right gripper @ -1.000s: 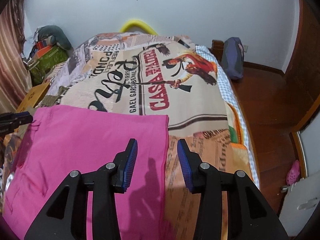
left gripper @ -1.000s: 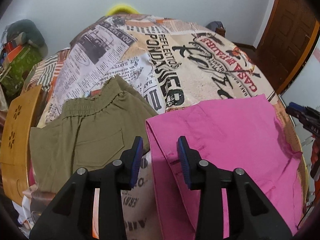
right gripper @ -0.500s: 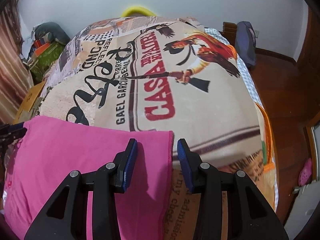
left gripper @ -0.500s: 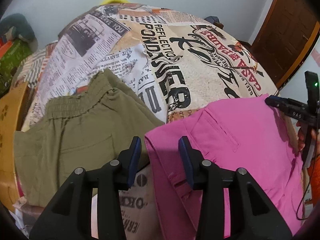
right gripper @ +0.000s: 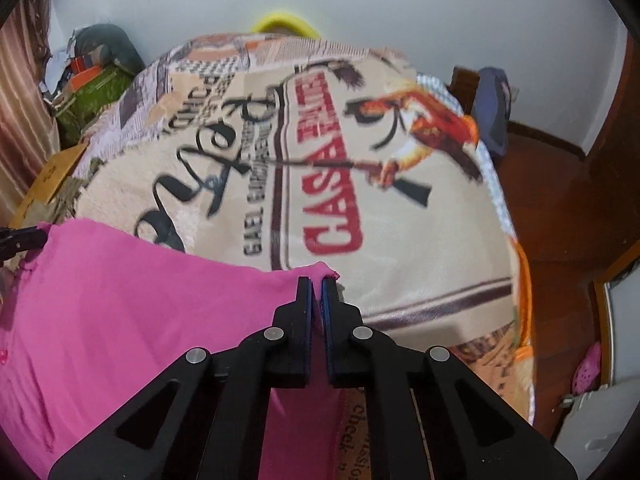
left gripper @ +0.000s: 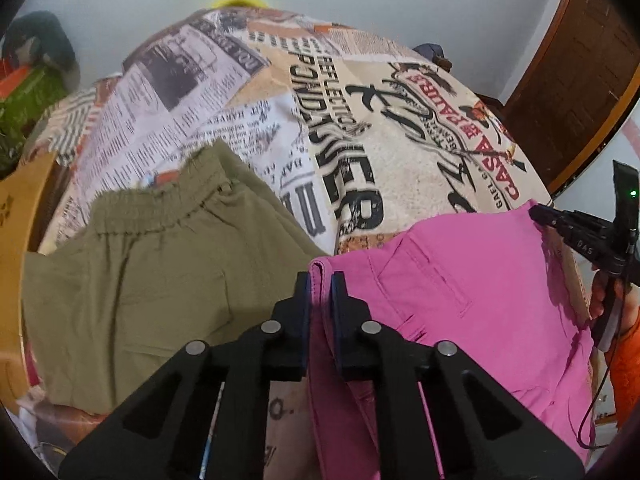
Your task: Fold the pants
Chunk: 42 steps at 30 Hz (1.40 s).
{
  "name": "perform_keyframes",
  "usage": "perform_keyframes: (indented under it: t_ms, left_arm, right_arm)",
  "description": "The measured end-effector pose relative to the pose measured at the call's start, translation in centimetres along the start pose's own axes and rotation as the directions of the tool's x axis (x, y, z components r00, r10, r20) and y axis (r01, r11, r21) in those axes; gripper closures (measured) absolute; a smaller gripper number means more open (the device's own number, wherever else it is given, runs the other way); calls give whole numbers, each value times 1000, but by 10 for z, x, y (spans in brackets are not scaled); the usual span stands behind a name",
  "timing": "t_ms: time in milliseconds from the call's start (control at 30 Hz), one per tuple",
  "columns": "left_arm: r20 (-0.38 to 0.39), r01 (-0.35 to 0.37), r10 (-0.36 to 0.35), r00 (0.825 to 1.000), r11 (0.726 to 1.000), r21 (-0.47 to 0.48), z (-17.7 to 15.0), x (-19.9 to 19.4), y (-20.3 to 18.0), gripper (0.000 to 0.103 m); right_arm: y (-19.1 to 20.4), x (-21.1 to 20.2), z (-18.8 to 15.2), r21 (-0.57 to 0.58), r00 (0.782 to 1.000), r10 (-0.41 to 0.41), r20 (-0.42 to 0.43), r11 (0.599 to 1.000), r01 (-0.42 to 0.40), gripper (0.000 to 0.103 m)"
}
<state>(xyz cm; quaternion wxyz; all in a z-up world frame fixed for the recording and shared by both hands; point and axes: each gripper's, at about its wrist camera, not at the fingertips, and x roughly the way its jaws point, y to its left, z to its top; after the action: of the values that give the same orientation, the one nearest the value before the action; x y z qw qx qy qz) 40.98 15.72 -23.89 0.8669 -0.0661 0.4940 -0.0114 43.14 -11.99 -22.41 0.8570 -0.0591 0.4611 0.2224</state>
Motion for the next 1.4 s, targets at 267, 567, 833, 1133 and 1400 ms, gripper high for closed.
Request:
perform_keyframes:
  t_ms: [267,567,833,1133,1400]
  left_arm:
    - [116,-43,40,992,999,19,30,-56,-5,97]
    - [229,-54,41,973,997,51,30,-134,-15,97]
    - [246,-41,21,969,996,78,-15,-176,-28,97]
    - [232,-7,-7,973,998,61,-81,-208,-29,98]
    - [199,-14,-5,980,995,98,-152,-215,-47,100]
  right_arm:
    - [7,-44,42,-6,995,-26,100,1000,27,100]
    - [22,-115,53,1,975,14,221,1000,-14,100]
    - [35,-162,22,-28,970,31,241,999,-25,100]
    - [42,-204,-27,-37,964,63,260,998,-55,99]
    - [51,-210,-86,-51,977,48,209,998,-38,99]
